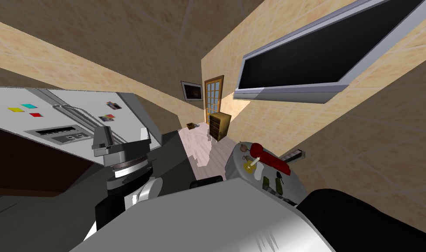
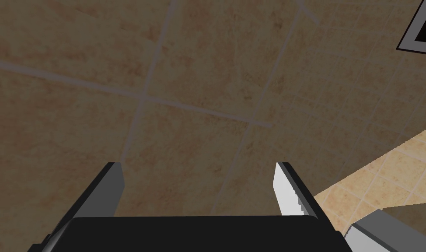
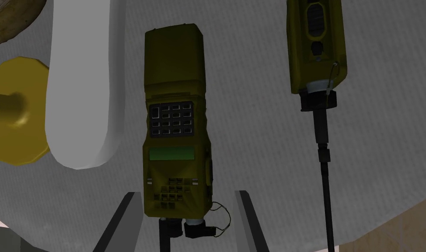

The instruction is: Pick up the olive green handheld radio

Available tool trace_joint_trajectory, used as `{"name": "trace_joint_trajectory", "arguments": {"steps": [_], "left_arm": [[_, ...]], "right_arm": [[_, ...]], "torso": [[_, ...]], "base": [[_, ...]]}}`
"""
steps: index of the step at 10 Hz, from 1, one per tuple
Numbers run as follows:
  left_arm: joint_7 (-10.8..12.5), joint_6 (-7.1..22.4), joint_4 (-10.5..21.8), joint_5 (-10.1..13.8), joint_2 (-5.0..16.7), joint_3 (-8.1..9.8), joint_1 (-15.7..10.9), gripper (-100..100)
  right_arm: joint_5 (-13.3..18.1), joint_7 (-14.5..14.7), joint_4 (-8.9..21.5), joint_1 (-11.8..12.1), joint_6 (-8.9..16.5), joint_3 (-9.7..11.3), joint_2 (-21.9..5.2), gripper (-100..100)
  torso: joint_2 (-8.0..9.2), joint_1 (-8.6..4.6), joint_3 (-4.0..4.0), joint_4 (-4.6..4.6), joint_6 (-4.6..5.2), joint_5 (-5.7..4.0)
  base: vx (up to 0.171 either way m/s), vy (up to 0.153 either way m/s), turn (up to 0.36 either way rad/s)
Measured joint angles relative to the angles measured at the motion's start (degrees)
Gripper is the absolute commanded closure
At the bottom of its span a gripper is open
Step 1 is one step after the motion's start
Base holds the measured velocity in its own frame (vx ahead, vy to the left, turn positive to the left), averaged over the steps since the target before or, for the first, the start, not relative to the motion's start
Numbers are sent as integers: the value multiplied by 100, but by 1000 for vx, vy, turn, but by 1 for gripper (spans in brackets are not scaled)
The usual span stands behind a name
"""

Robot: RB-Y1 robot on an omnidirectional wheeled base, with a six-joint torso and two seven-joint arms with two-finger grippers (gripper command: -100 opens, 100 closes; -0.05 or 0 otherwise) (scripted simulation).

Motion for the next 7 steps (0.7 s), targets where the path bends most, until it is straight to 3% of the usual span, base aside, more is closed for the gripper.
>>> {"name": "trace_joint_trajectory", "arguments": {"steps": [1, 2, 6, 7], "left_arm": [[0, 0, 0, 0, 0, 0, 0, 0], [0, 0, 0, 0, 0, 0, 0, 0], [0, 0, 0, 0, 0, 0, 0, 0], [0, 0, 0, 0, 0, 0, 0, 0]], "right_arm": [[0, -1, 0, 0, 0, 0, 0, 0], [0, -1, 0, 0, 0, 0, 0, 100], [-123, -30, -396, 317, 109, -16, -110, 100], [-131, -27, -410, 330, 116, -18, -114, 0]], "torso": [[0, 0, 0, 0, 0, 0], [1, -1, 0, 0, 0, -1], [-7, 10, -4, -1, 3, 4], [-4, 5, -2, 0, -1, 1]], "base": [[0, 0, 0], [20, 14, -91], [26, 16, -65], [0, 0, 0]]}}
